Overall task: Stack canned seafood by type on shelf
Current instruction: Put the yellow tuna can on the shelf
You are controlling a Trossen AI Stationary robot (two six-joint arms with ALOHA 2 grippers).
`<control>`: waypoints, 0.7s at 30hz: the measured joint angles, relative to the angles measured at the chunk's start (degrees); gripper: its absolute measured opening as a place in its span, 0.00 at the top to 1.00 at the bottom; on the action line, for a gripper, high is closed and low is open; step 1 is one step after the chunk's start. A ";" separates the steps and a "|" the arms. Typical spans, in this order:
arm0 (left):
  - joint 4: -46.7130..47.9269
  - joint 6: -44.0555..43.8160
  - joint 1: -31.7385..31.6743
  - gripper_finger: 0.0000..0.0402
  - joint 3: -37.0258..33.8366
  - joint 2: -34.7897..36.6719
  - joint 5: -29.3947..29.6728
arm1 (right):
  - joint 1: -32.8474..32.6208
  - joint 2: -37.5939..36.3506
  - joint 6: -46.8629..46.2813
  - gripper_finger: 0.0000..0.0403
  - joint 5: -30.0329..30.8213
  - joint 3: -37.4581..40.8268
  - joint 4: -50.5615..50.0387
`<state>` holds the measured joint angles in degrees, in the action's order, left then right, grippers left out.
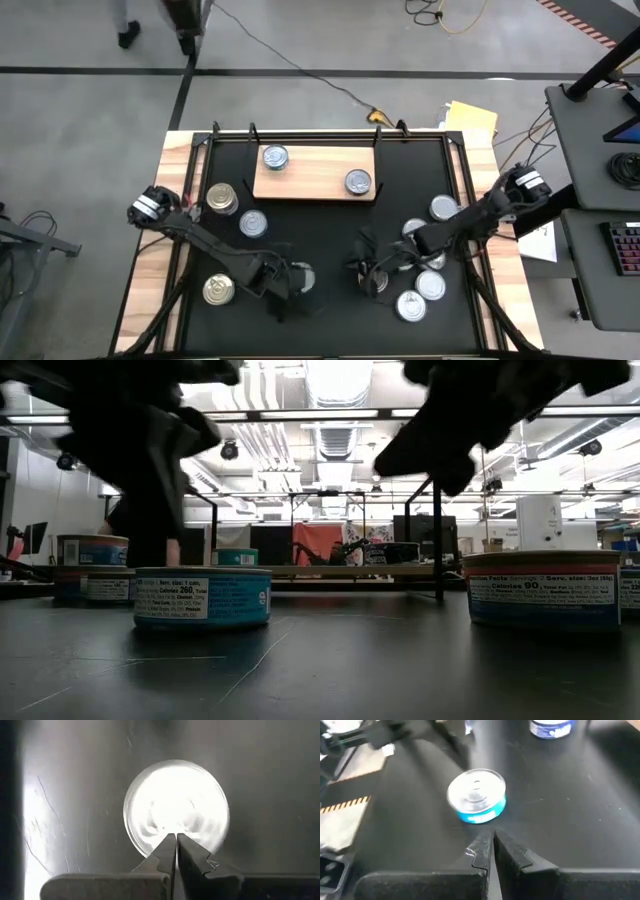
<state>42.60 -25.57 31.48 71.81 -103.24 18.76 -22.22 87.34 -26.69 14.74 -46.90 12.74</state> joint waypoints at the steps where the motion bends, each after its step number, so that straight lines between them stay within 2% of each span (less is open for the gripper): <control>1: 0.54 -1.03 0.66 1.00 0.00 0.00 0.04 | 0.46 0.77 -0.81 0.97 -0.39 -0.48 0.01; 5: -0.47 -3.50 2.48 1.00 -1.03 0.02 0.22 | 1.50 4.16 -3.72 0.97 -1.56 -2.84 -0.24; 16: -4.53 -3.83 2.72 1.00 -3.30 0.02 0.85 | 2.86 8.37 0.93 0.97 -1.51 -10.14 -0.46; 19: -5.20 -5.11 3.04 1.00 -4.57 0.02 0.86 | 3.26 8.43 -1.97 0.97 -1.72 -10.22 -0.71; 21: -6.57 -5.77 3.23 1.00 -5.68 0.02 0.94 | 3.85 8.45 -4.20 0.97 -3.93 -10.15 -0.90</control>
<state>36.03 -31.34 34.70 66.13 -103.22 19.71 -18.36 95.79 -30.89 10.81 -57.05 11.83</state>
